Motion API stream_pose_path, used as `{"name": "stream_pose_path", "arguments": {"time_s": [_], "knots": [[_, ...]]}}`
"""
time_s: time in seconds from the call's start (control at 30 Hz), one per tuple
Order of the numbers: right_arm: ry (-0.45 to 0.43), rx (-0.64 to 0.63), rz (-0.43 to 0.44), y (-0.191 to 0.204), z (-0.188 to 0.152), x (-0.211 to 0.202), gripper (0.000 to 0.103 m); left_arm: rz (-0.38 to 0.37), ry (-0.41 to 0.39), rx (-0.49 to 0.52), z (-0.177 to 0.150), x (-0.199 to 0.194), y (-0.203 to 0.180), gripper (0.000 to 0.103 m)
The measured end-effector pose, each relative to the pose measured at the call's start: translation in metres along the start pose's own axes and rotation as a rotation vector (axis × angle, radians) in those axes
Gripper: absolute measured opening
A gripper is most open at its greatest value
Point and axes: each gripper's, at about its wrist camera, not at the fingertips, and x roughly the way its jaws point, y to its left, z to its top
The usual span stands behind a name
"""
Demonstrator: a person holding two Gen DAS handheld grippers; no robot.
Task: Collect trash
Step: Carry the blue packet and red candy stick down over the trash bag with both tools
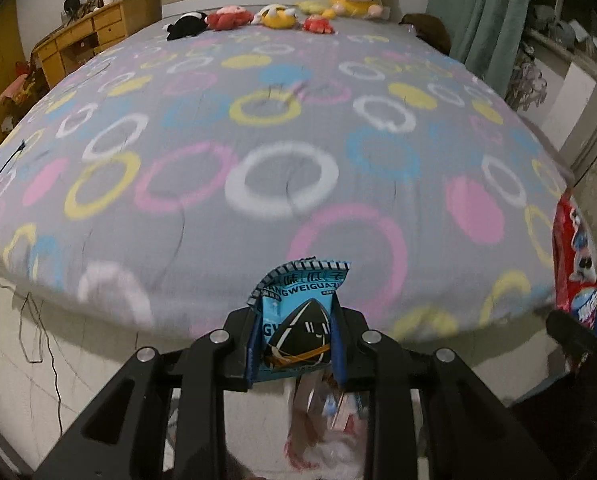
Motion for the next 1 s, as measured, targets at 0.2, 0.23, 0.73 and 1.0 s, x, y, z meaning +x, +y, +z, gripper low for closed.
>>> {"name": "stream_pose_path", "arguments": {"time_s": [0.2, 0.23, 0.73, 1.0], "knots": [[0.042, 0.008, -0.005, -0.006, -0.045, 0.002, 0.024, 0.004, 0.057, 0.019, -0.046, 0.006, -0.011, 0.027], [0.045, 0.007, -0.012, -0.007, -0.053, 0.004, 0.024, 0.010, 0.061, 0.028, -0.052, 0.007, -0.015, 0.027], [0.127, 0.016, -0.012, -0.013, -0.106, 0.055, 0.024, -0.012, 0.161, 0.134, -0.109, 0.055, -0.049, 0.028], [0.211, 0.022, -0.024, -0.015, -0.120, 0.089, 0.024, -0.002, 0.266, 0.210, -0.137, 0.096, -0.059, 0.028]]}}
